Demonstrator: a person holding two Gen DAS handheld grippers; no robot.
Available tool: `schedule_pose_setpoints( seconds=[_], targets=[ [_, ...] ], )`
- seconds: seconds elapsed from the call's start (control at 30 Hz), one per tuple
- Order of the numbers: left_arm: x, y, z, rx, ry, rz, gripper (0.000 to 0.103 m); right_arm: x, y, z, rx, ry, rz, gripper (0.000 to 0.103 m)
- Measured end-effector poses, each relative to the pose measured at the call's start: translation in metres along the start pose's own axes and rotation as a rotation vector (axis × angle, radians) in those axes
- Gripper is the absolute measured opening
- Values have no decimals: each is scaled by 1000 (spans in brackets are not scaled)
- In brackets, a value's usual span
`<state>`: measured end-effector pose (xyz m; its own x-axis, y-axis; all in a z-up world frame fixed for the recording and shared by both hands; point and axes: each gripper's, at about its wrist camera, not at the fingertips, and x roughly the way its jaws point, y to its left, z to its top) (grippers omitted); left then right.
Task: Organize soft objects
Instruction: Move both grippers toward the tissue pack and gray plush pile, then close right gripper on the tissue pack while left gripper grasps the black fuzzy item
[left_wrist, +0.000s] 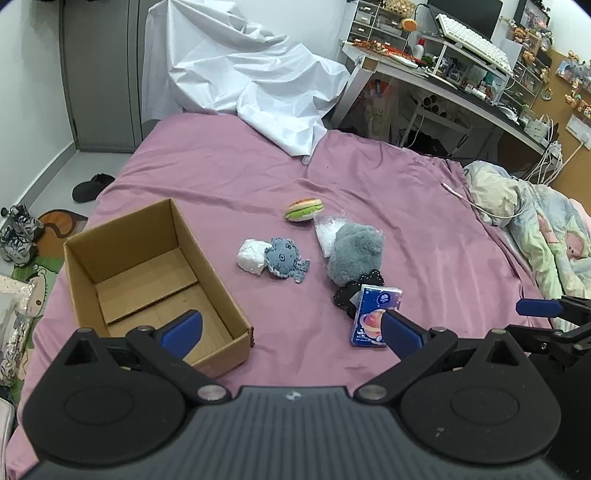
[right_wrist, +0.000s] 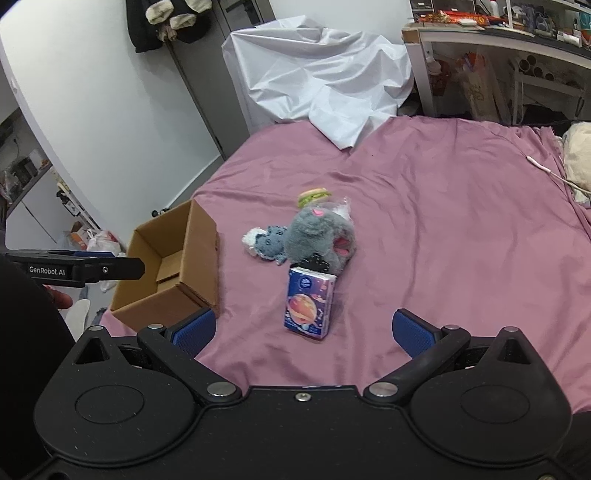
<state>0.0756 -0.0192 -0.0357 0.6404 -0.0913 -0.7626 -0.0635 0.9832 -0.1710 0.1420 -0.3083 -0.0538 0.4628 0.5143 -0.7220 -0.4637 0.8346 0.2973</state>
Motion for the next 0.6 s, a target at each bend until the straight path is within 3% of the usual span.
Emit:
schedule_pose_setpoints(
  seconds=[0.33,0.6],
  targets=[
    [32,-5,4,26,27,-66,102,15,-19,-1,86,13,-9,103],
    [56,-11,8,81,36,-132,100,34,-26,-3,149,-8,35,99]
  ],
)
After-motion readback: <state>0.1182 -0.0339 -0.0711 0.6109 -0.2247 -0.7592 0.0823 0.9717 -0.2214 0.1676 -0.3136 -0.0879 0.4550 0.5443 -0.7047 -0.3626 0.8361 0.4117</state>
